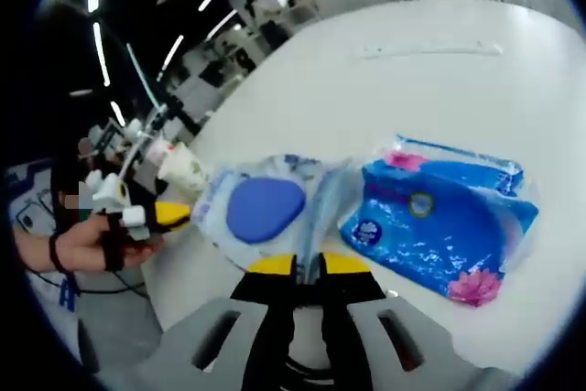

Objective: Arrange the tabletop items into an orderly group along one side of the table until the central work area is clear of visible clutter.

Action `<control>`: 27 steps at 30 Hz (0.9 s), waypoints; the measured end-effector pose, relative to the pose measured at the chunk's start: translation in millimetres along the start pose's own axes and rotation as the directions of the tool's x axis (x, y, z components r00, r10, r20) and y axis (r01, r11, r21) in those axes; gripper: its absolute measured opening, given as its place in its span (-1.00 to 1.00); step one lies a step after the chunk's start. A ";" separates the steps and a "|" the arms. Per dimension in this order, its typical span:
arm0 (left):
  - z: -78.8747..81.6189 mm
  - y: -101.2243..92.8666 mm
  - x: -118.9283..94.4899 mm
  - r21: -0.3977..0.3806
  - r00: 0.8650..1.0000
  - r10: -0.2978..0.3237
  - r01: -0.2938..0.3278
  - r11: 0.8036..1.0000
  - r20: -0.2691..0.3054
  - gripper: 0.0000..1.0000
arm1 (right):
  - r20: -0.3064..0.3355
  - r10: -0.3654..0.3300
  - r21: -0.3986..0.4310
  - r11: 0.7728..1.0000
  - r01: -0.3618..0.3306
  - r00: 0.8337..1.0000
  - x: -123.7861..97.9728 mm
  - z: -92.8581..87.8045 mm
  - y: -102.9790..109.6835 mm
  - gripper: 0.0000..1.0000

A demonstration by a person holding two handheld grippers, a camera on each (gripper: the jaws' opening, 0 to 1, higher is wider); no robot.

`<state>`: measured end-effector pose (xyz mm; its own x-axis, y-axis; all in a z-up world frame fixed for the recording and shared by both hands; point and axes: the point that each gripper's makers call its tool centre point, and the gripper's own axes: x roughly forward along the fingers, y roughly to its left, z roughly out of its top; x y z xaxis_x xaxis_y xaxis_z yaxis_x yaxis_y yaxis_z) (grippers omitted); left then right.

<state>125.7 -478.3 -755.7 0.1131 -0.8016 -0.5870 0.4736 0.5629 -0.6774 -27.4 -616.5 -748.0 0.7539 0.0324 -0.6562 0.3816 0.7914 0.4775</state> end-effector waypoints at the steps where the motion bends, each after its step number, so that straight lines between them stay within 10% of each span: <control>1: -0.9 0.6 0.5 -0.001 1.000 0.005 -0.005 1.000 -0.003 -0.76 | 0.001 -0.004 0.006 1.000 0.004 1.000 -1.6 -0.3 0.1 -0.90; 27: 23.2 10.4 4.7 -0.174 0.996 0.059 -0.046 0.984 0.070 -0.91 | 0.020 -0.007 0.014 1.000 0.007 1.000 5.5 4.5 10.7 -0.93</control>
<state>151.5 -480.9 -755.2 0.2021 -0.7793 -0.5932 0.3084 0.6255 -0.7166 -16.7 -610.6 -743.9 0.7618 0.0140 -0.6477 0.3945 0.7830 0.4809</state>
